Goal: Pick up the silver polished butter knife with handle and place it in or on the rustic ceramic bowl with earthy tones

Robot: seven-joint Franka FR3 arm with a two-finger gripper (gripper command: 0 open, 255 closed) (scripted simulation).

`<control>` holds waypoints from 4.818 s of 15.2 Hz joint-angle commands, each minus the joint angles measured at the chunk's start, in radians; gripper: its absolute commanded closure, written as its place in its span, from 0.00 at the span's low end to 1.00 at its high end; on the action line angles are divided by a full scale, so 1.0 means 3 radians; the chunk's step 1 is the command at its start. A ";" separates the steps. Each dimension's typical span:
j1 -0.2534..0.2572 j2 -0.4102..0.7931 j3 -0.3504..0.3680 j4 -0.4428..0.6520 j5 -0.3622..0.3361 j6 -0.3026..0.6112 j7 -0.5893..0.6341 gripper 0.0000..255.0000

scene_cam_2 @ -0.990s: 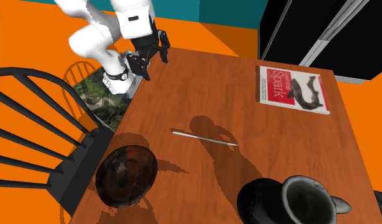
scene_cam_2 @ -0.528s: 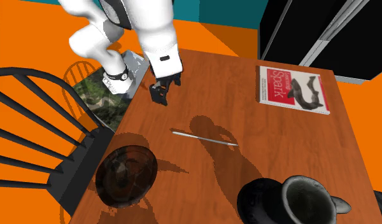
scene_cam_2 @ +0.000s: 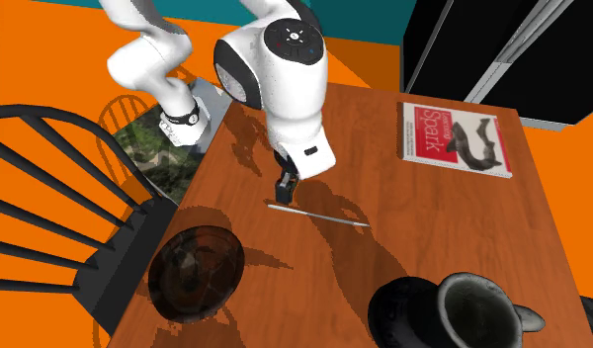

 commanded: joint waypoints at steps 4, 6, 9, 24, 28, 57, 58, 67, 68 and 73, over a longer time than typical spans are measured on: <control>-0.0035 0.0698 0.0030 0.0565 0.0035 0.0026 -0.0308 0.00; -0.0039 0.0731 0.0034 0.0556 0.0037 0.0064 -0.0316 0.00; -0.0042 0.0776 0.0037 0.0480 0.0045 0.0184 -0.0321 0.00; -0.0046 0.0836 0.0041 0.0399 0.0056 0.0325 -0.0328 1.00; -0.0046 0.0836 0.0041 0.0399 0.0056 0.0325 -0.0328 1.00; -0.0037 0.0511 0.0019 0.1176 0.0000 -0.0772 -0.0310 1.00; -0.0038 0.0509 0.0018 0.1217 -0.0001 -0.0816 -0.0310 1.00; -0.0121 0.0419 -0.0037 0.1390 -0.0010 -0.1077 -0.0445 1.00; -0.0160 0.0377 -0.0064 0.1339 -0.0014 -0.1067 -0.0511 1.00; -0.0359 0.0214 -0.0206 0.1157 -0.0036 -0.1039 -0.0853 1.00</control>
